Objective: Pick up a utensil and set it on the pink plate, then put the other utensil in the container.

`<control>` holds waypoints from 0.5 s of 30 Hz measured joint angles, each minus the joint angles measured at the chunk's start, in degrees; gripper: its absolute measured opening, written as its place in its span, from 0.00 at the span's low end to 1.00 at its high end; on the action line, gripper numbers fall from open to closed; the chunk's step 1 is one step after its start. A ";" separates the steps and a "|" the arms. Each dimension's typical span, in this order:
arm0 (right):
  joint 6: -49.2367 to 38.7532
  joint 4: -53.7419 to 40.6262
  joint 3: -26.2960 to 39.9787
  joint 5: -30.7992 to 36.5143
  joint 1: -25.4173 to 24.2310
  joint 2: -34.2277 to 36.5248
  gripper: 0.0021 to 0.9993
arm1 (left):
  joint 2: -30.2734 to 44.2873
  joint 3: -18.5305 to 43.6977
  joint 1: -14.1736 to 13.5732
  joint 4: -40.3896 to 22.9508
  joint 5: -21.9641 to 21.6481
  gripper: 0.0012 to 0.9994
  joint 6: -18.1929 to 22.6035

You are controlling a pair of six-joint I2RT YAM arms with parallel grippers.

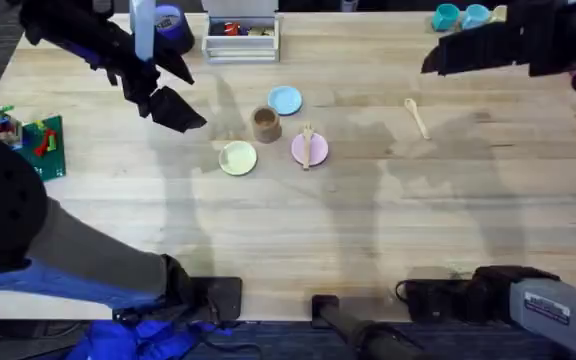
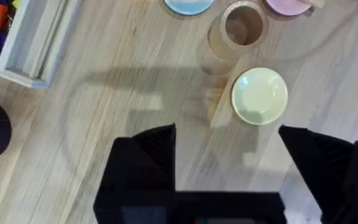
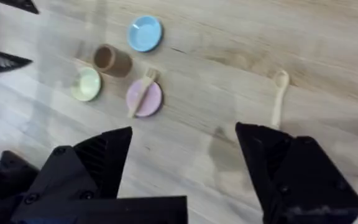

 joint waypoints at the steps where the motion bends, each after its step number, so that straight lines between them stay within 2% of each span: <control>1: 0.08 -0.24 0.00 1.45 0.00 0.00 1.00 | 0.02 0.00 0.00 0.00 0.00 0.99 0.00; 9: -1.11 1.94 0.02 14.48 -0.02 5.72 1.00 | 0.01 0.00 0.00 0.00 -0.96 0.99 0.17; 15: -2.49 6.31 0.11 17.89 -0.02 14.32 1.00 | 0.01 0.00 0.00 0.00 -2.16 0.99 0.17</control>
